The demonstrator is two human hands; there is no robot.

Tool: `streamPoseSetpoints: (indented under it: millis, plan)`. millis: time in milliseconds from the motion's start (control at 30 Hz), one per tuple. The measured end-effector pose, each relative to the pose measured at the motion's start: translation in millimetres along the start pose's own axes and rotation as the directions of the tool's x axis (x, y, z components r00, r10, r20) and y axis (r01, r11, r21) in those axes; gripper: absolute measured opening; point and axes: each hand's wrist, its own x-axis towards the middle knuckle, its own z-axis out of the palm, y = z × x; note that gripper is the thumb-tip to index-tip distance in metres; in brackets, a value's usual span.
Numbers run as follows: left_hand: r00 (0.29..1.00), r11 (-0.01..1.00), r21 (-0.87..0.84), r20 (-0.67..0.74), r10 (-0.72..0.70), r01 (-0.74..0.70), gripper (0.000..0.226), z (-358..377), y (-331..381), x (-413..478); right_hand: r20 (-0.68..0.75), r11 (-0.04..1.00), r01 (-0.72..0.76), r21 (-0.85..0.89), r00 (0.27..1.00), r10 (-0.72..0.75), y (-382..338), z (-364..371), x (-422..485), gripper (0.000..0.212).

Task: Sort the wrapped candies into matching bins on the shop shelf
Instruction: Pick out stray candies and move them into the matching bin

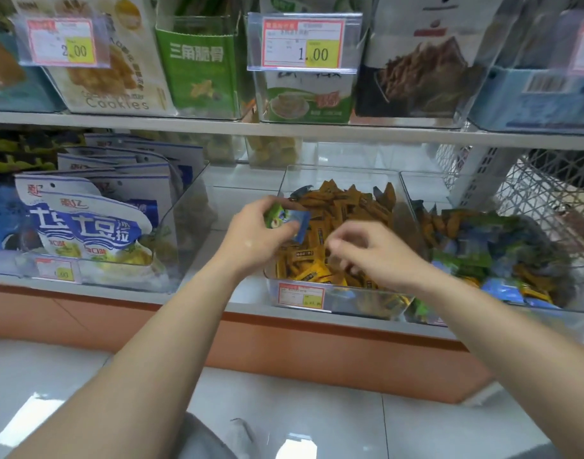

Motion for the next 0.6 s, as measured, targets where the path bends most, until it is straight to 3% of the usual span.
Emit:
streamPoseSetpoints:
  millis: [100,233,433,600]
  plan:
    - [1.0,0.998,-0.053,-0.008,-0.02,0.019,0.025,-2.2,-4.9,-0.6,0.294,0.937,0.105,-0.332,0.956,-0.003,13.9,11.4,-10.4,0.015]
    - [0.998,0.992,-0.121,0.057,-0.026,0.033,0.02,4.3,-7.9,0.2,0.318,0.768,0.158,-0.62,0.946,0.062,26.6,7.5,-10.7,0.047]
    - [0.995,0.996,-0.083,0.095,-0.017,0.025,0.021,13.5,-9.2,4.9,0.326,0.727,0.127,-0.674,0.935,0.139,32.8,11.1,-10.8,0.065]
    - [0.995,0.998,-0.054,0.099,-0.023,0.028,0.022,14.3,-10.5,7.6,0.353,0.799,0.057,-0.598,0.914,0.199,29.4,7.1,-7.9,0.055]
